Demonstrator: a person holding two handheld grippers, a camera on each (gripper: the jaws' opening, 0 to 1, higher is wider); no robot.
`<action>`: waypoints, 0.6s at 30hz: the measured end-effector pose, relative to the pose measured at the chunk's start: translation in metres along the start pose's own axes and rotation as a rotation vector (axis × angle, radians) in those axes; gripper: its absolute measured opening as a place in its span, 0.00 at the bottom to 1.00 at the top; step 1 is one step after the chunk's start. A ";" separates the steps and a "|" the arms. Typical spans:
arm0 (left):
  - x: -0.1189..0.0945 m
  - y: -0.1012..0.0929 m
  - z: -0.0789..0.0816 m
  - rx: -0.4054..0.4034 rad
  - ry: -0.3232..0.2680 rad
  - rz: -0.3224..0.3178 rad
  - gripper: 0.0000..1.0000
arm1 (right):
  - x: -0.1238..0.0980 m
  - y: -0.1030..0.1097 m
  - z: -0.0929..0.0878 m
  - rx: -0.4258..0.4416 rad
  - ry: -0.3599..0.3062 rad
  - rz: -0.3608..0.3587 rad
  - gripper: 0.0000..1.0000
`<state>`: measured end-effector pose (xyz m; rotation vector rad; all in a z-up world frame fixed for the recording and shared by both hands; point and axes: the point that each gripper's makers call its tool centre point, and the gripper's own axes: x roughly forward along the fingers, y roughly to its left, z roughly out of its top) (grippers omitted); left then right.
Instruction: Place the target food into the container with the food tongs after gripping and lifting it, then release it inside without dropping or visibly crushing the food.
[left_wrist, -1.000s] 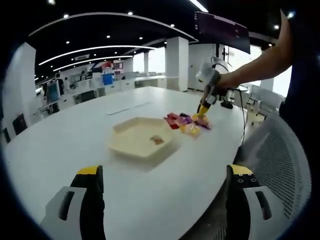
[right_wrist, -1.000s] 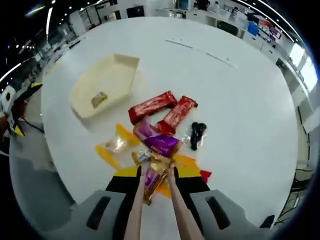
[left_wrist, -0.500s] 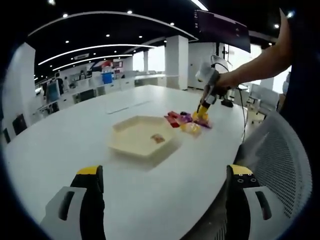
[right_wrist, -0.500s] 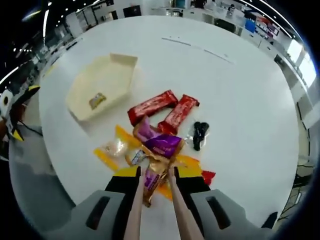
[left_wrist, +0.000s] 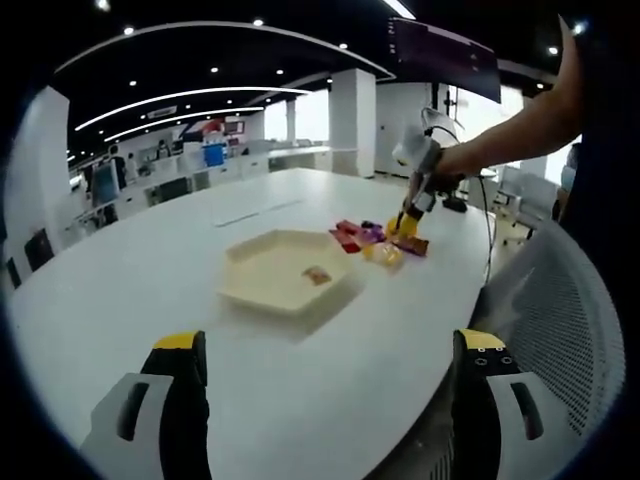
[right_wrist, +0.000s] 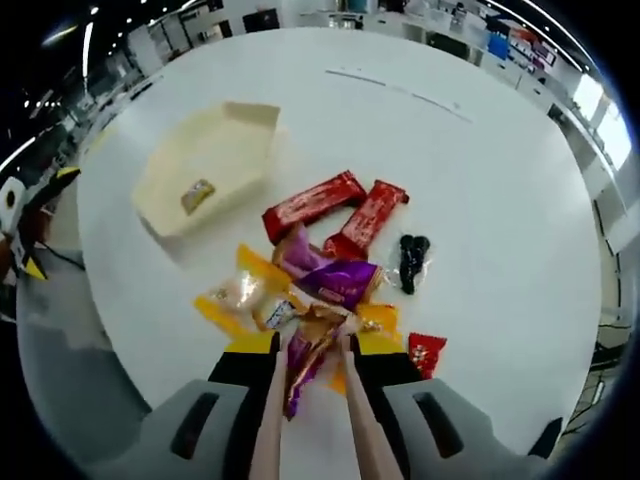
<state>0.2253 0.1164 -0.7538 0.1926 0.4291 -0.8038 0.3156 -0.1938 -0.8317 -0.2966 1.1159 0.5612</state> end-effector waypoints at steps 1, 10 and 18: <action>0.000 0.000 0.000 -0.001 -0.001 0.001 1.00 | 0.001 0.002 -0.001 -0.001 0.003 0.005 0.27; 0.000 0.001 0.000 -0.001 0.001 0.003 1.00 | 0.003 0.001 -0.008 -0.107 0.013 -0.013 0.20; 0.000 0.000 -0.001 0.001 0.003 0.001 1.00 | -0.002 -0.001 -0.006 -0.117 0.007 -0.007 0.19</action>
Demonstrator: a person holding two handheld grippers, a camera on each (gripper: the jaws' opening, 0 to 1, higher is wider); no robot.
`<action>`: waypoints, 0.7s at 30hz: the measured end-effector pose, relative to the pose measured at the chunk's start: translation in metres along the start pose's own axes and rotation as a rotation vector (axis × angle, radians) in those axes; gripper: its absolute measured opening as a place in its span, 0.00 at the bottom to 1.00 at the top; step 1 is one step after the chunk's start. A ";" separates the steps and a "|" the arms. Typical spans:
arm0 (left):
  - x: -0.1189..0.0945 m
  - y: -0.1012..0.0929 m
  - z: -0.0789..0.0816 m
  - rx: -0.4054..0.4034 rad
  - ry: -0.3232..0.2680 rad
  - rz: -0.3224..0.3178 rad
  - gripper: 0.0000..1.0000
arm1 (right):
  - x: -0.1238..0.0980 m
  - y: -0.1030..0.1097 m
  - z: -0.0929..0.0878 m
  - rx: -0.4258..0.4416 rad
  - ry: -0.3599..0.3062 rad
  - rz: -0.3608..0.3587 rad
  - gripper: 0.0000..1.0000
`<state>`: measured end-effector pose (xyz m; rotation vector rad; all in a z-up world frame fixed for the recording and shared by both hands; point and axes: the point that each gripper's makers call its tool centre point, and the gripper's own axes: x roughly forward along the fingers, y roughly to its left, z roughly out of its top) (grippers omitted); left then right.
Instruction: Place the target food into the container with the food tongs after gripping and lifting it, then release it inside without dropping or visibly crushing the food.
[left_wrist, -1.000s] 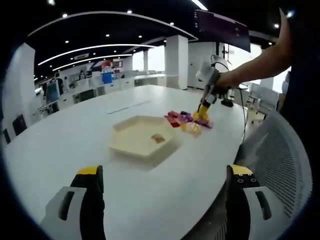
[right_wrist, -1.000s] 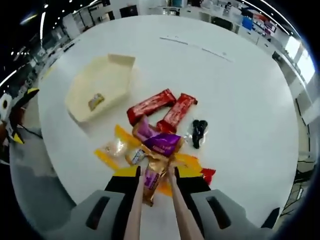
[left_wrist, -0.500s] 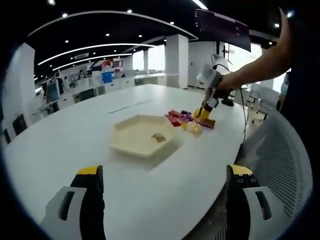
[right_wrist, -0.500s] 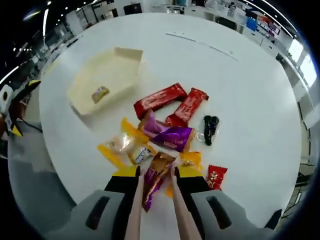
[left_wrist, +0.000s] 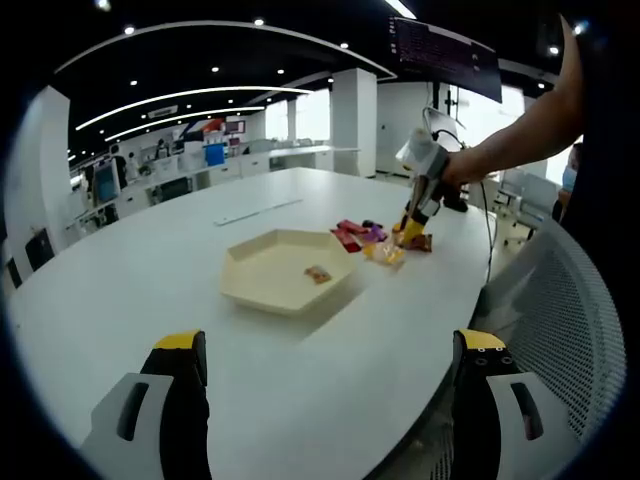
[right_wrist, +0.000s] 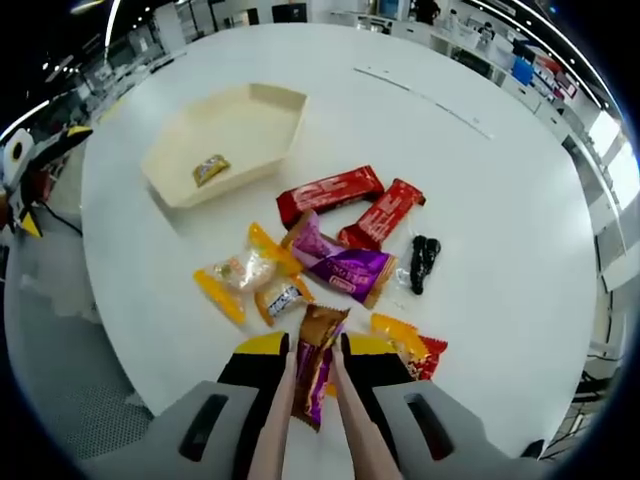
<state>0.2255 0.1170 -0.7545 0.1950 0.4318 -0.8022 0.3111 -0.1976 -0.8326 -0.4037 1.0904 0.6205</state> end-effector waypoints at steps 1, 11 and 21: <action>0.000 0.000 0.000 -0.002 0.000 -0.002 1.00 | -0.001 -0.001 0.001 0.000 -0.001 0.000 0.19; 0.000 -0.001 0.000 -0.001 0.002 -0.002 1.00 | -0.013 -0.009 0.010 -0.001 0.001 0.011 0.19; 0.000 -0.002 0.001 -0.002 -0.003 -0.005 1.00 | -0.028 -0.021 0.029 -0.026 -0.010 0.005 0.20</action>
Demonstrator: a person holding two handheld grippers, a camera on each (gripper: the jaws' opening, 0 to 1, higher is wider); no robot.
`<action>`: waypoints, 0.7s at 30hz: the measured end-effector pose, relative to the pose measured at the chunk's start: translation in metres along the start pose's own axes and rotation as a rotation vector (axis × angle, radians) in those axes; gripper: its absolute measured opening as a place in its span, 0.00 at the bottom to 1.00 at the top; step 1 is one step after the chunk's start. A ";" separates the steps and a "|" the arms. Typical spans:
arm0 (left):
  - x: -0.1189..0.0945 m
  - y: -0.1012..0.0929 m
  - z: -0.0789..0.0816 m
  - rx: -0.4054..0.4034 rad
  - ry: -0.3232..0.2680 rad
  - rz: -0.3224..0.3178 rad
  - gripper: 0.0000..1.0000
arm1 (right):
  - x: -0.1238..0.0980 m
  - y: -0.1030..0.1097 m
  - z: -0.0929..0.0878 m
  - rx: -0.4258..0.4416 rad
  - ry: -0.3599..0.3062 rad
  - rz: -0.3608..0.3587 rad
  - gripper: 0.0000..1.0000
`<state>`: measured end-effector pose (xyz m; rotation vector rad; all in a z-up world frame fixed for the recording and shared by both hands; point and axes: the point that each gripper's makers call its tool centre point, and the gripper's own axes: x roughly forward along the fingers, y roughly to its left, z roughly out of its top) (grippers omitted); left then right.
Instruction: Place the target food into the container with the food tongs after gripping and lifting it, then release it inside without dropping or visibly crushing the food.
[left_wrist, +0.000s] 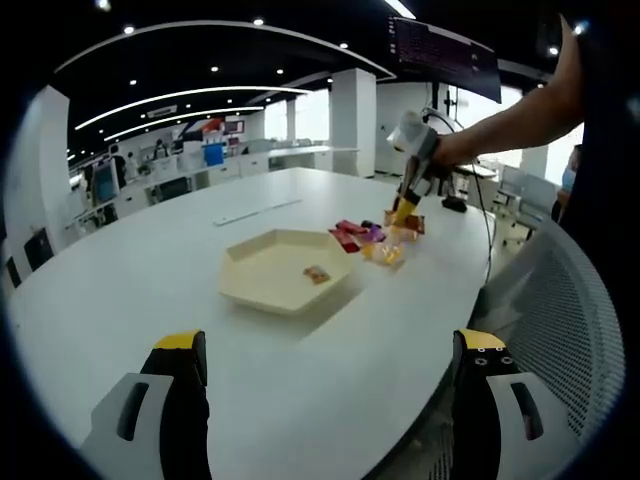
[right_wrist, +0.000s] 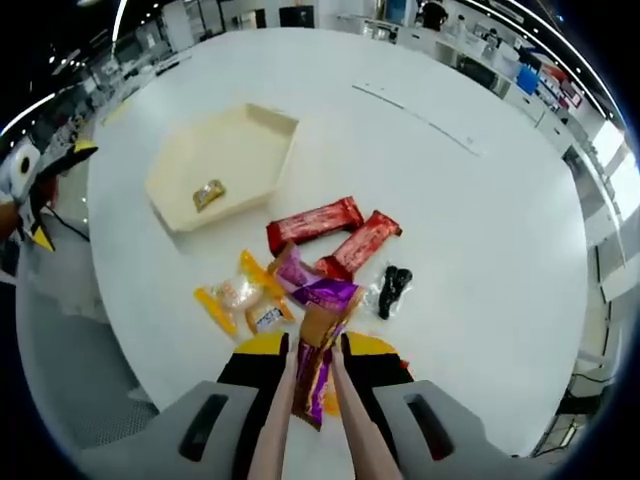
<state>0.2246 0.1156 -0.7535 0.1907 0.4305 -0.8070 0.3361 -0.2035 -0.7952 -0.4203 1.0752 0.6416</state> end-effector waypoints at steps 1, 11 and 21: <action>0.000 0.000 0.000 0.000 0.001 0.000 1.00 | -0.001 0.000 0.001 -0.001 0.000 0.001 0.20; 0.000 0.000 0.001 -0.016 -0.009 -0.002 1.00 | -0.015 -0.009 0.022 -0.016 -0.013 0.000 0.20; -0.001 0.001 0.002 -0.019 -0.015 0.000 1.00 | -0.030 -0.018 0.038 -0.065 0.007 0.005 0.20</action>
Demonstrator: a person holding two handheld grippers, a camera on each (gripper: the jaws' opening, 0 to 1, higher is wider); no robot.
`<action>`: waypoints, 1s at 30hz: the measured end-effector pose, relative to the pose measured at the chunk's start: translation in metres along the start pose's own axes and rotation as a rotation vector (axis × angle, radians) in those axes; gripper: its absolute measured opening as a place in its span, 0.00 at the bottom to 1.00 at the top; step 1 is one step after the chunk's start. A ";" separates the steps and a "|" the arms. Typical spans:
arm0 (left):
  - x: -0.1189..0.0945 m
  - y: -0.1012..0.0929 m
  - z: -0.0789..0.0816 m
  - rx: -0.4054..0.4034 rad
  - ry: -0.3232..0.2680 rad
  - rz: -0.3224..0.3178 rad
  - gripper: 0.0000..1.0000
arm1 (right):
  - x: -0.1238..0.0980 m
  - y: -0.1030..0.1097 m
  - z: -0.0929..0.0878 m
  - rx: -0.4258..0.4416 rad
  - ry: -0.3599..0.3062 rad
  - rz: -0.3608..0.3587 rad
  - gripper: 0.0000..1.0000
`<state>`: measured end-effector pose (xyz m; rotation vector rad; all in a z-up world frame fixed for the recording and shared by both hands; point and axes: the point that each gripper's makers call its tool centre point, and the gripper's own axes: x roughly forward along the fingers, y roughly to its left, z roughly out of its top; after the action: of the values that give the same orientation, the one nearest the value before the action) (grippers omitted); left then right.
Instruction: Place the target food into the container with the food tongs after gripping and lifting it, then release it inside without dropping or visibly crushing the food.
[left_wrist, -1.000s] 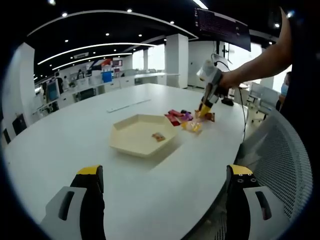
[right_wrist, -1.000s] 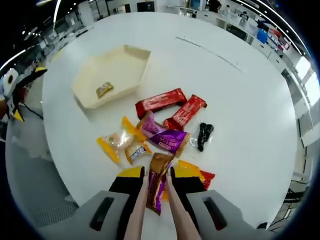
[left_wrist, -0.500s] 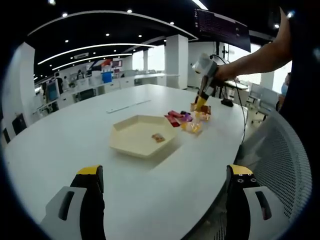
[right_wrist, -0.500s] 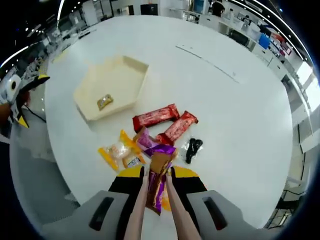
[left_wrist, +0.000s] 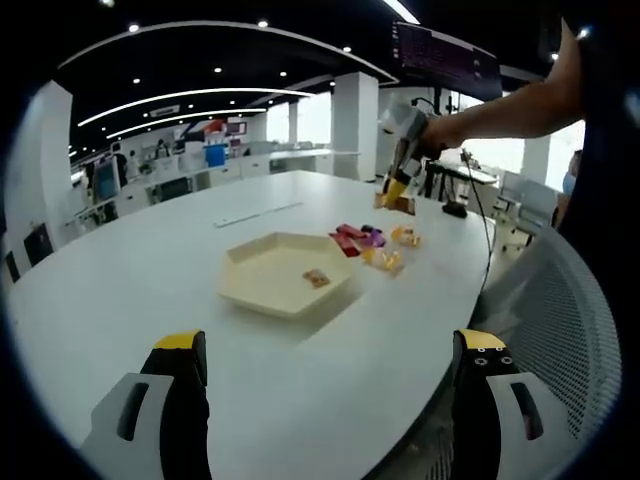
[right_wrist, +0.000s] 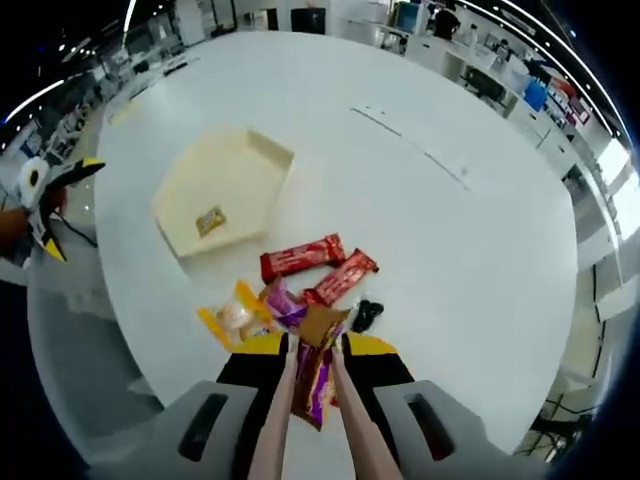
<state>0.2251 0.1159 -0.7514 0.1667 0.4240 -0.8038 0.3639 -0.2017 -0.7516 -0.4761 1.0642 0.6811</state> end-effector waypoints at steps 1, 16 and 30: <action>0.000 0.000 0.000 0.000 0.000 0.000 1.00 | -0.001 -0.001 0.002 -0.004 -0.001 0.001 0.20; 0.000 -0.001 -0.001 0.016 0.009 -0.007 1.00 | -0.013 -0.004 0.016 -0.040 0.019 0.016 0.20; 0.000 -0.001 -0.002 0.012 0.011 -0.008 1.00 | -0.013 0.004 0.040 -0.098 0.024 0.024 0.20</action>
<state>0.2237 0.1154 -0.7528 0.1809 0.4302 -0.8134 0.3815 -0.1763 -0.7229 -0.5573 1.0641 0.7531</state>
